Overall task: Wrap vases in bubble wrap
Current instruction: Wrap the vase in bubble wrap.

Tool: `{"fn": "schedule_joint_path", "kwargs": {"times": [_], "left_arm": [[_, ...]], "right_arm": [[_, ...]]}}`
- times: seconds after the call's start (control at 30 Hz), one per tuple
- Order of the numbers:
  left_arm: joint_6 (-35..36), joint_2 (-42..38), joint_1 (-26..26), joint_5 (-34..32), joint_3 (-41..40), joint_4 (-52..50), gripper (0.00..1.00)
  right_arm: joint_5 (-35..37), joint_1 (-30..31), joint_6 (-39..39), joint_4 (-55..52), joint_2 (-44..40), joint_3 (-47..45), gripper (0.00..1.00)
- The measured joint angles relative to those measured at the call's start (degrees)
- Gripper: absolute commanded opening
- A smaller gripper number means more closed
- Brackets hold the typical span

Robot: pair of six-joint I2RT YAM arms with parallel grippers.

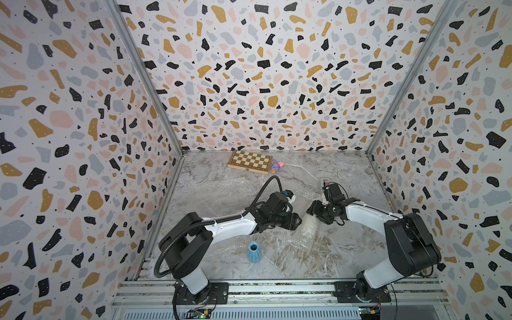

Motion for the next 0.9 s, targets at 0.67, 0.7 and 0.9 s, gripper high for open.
{"fn": "schedule_joint_path", "kwargs": {"times": [0.67, 0.7, 0.9], "left_arm": [[0.2, 10.6, -17.1, -18.3, 2.3, 7.3, 0.74], [0.2, 11.2, -17.3, -19.0, 2.6, 7.8, 0.74], [-0.3, 14.1, -17.6, -20.8, 4.4, 9.1, 0.56]], "right_arm": [[10.4, 1.7, -3.6, -10.8, 2.8, 5.9, 0.64], [10.5, 1.7, -3.5, -10.8, 2.9, 5.9, 0.64], [10.5, 1.9, -3.5, -10.5, 3.2, 6.0, 0.69]]}}
